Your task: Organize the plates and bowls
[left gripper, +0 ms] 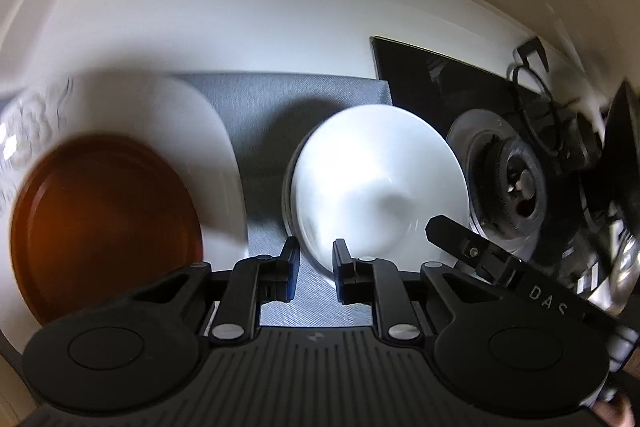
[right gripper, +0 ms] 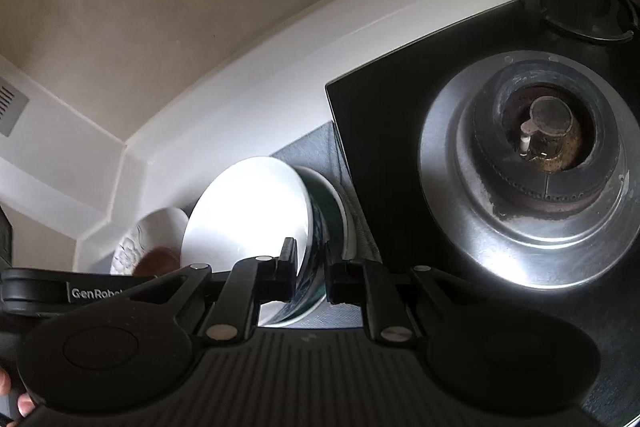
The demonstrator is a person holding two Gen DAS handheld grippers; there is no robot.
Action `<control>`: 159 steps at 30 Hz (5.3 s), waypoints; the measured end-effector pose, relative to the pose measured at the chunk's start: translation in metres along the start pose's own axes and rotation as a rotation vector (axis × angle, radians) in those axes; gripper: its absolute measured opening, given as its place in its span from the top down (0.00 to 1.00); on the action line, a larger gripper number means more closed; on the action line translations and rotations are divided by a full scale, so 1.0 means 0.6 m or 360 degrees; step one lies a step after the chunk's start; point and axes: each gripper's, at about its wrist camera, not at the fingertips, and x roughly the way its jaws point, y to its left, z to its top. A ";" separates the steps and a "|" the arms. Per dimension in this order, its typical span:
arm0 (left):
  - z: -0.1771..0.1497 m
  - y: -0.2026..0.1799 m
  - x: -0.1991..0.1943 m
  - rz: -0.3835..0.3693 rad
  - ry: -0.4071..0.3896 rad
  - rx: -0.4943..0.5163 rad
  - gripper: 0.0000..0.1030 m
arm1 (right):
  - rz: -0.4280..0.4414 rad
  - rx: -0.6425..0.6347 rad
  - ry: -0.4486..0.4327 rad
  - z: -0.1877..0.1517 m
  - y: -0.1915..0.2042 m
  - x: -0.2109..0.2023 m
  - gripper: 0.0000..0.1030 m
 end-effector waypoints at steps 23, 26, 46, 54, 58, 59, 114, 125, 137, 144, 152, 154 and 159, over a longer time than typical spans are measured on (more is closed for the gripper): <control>0.010 0.015 0.005 -0.0061 0.0048 -0.0003 0.80 | -0.0115 -0.0306 0.0009 0.014 0.004 -0.009 0.76; 0.016 0.010 0.018 -0.0020 0.0066 0.0001 0.78 | -0.0033 -0.0144 0.0060 0.020 -0.015 0.002 0.71; -0.037 -0.018 0.034 0.0092 0.0124 0.0028 0.71 | -0.0030 0.0006 0.0171 -0.020 -0.021 0.017 0.76; -0.064 -0.027 0.033 0.0114 0.0085 0.0069 0.70 | 0.0027 0.0005 0.0195 -0.038 -0.040 0.002 0.74; -0.056 -0.027 0.042 0.0127 0.0095 0.0066 0.70 | 0.0031 0.0050 0.0173 -0.040 -0.043 0.008 0.72; -0.055 -0.026 0.044 0.0128 0.0089 0.0063 0.70 | 0.0036 0.0071 0.0168 -0.040 -0.045 0.011 0.72; -0.256 0.367 -0.307 0.0438 -0.0164 -0.0763 0.70 | 0.0510 -0.0584 0.0607 -0.180 0.432 0.069 0.75; -0.318 0.435 -0.287 0.0338 -0.0084 -0.0887 0.68 | 0.0474 -0.0766 0.0707 -0.252 0.474 0.102 0.76; -0.350 0.459 -0.273 0.0137 -0.0049 -0.0971 0.68 | 0.0444 -0.0863 0.0730 -0.274 0.453 0.115 0.76; -0.389 0.487 -0.311 -0.0112 -0.0158 -0.1099 0.70 | 0.0510 -0.0757 0.0738 -0.259 0.440 0.105 0.74; -0.367 0.491 -0.316 0.0008 -0.0262 -0.1011 0.69 | 0.0578 -0.0792 0.0714 -0.251 0.445 0.074 0.86; -0.365 0.498 -0.309 0.0004 -0.0264 -0.1035 0.69 | 0.0566 -0.0817 0.0708 -0.254 0.443 0.070 0.94; -0.358 0.504 -0.294 0.0011 -0.0229 -0.0980 0.69 | 0.0589 -0.0807 0.0697 -0.256 0.438 0.070 0.90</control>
